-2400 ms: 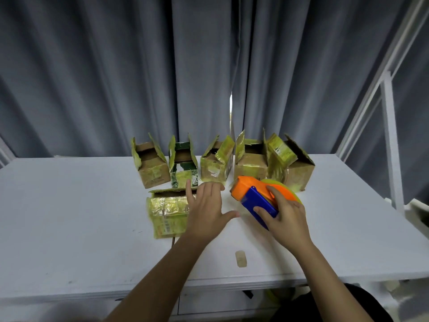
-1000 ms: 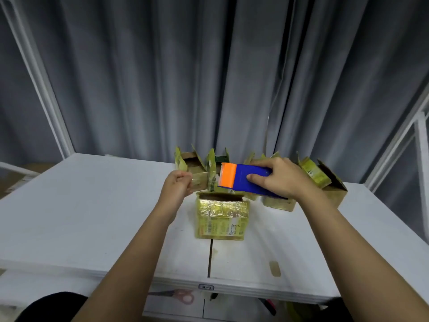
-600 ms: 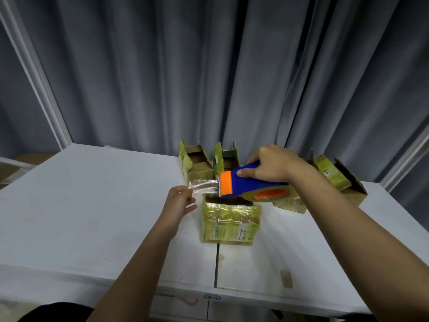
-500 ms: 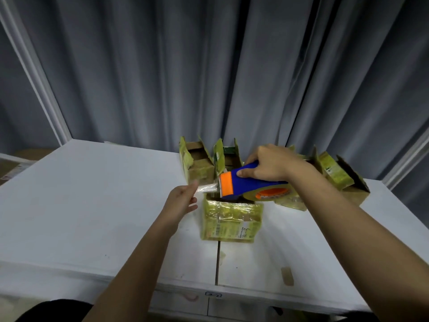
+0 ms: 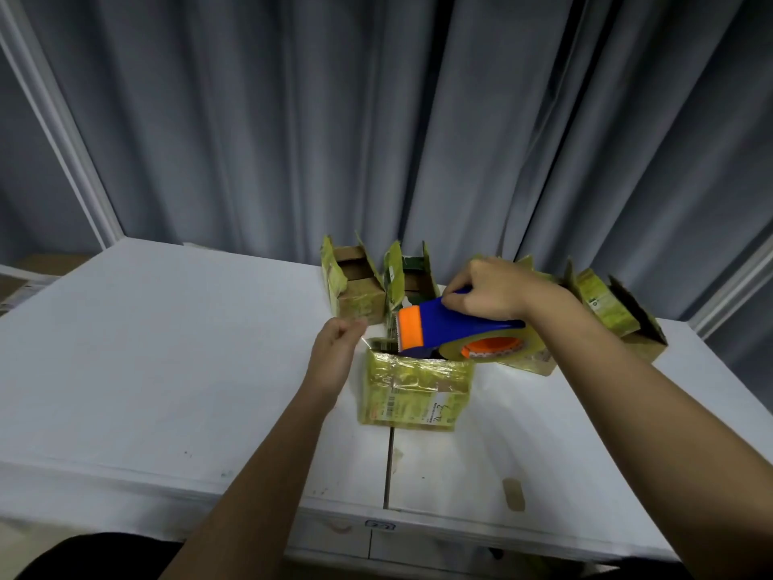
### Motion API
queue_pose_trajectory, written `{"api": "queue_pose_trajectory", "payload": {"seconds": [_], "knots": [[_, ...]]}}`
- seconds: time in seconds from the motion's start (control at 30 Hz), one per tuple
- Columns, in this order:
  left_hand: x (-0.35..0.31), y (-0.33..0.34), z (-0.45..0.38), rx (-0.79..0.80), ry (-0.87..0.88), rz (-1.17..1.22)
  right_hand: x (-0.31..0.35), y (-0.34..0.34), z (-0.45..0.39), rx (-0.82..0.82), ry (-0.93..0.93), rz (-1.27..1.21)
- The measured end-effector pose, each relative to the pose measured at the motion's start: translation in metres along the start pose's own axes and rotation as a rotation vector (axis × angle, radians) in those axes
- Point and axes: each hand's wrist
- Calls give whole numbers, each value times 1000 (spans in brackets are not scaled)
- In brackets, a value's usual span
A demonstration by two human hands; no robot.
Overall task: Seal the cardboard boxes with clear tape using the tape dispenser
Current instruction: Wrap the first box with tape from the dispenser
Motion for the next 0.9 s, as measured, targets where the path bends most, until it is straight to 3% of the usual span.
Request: {"api": "queue_pose_trajectory", "payload": {"seconds": [0.13,0.23,0.33,0.67,0.9], "knots": [[12,-2,2,213,48,-59,1,-5,-1,3,-7,22],[26,-12,-1,286,75,-286,4,-11,0,13,1,40],[33,-13,-5,248,80,-356,11,-12,0,25,-1,82],[38,-1,-10,226,43,-240,29,15,-17,119,80,247],[38,-2,-11,210,47,-246,22,19,-21,78,100,199]]}}
Point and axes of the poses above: each hand's wrist, its own z-axis away from the middle knuckle, its own y-axis out of the palm, x = y × z, and after that the axes turned 11 degrees about x, right-handed
